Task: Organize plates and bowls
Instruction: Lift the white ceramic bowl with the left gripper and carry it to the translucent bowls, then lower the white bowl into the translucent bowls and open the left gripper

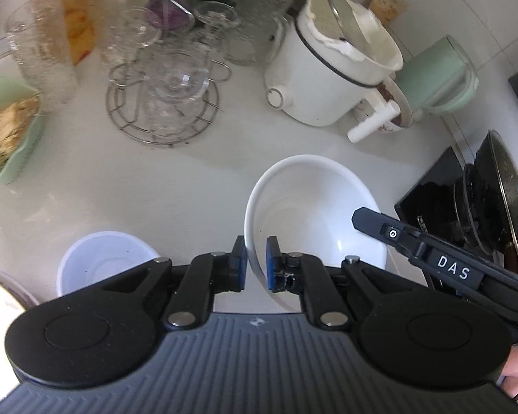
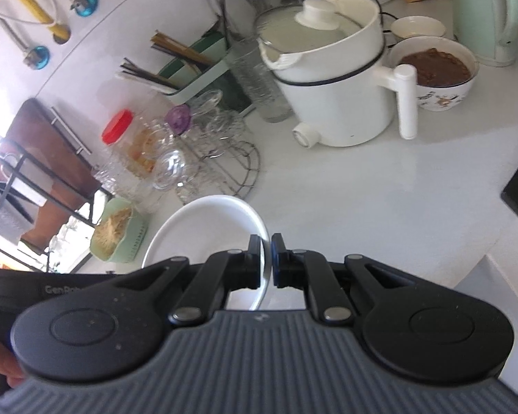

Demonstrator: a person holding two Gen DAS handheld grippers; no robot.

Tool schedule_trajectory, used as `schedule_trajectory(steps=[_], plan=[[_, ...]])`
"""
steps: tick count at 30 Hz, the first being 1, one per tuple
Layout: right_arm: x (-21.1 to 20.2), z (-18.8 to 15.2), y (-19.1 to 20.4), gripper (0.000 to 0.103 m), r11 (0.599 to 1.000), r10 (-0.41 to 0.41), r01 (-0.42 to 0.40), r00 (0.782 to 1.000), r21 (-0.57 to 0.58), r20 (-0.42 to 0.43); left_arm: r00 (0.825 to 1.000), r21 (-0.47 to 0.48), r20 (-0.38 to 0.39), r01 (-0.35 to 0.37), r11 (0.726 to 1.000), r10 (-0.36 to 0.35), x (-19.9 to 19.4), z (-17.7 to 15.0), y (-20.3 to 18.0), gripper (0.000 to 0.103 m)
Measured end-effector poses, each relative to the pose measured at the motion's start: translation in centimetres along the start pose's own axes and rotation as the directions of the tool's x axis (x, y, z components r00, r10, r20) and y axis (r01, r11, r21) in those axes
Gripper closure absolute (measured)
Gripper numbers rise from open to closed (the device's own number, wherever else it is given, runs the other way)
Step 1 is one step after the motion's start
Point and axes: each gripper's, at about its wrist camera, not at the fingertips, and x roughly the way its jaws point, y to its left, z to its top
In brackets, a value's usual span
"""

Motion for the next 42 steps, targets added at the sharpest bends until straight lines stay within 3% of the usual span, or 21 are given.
schedule_trajectory(steps=[7,13,24,33,37,40,42], plan=[[0.4,-0.2,2.7,0.094,0.998,0.057,-0.058,0.998,-0.037,-0.007,0.999,-0.089,0.036,0.012,0.996,-0.009,-2.6,-1.0,3.3,0.092],[1.0,0.1,5.6,0.094,0.988,0.106,-0.108,0.994,-0.108,-0.023,0.994,-0.136,0.113,0.000,0.991,0.015,-5.2,-2.4,5.7,0.092],[3.6,0.7,10.4,0.093,0.951,0.182,-0.202,0.978,-0.236,-0.105,0.979,-0.257,0.197,-0.003,0.966,0.055,-8.3,-4.2,10.5,0.092],[6.5,-1.3,12.7,0.093,0.926,0.159,-0.218,0.966,-0.309,-0.206,0.969,-0.323,0.219,-0.036,0.946,0.112,-7.8,-5.2,14.2,0.092],[7.6,-2.7,12.6,0.093,0.924,0.115,-0.187,0.968,-0.333,-0.224,0.975,-0.337,0.193,-0.039,0.941,0.109,-5.9,-6.4,15.3,0.092],[8.9,-4.0,12.1,0.091,0.922,0.097,-0.176,0.967,-0.345,-0.236,0.968,-0.355,0.221,-0.031,0.934,0.116,-4.0,-7.7,16.3,0.092],[10.1,-4.9,11.8,0.091,0.922,0.062,-0.155,0.964,-0.356,-0.258,0.977,-0.378,0.184,-0.033,0.925,0.110,-2.4,-8.1,17.1,0.092]])
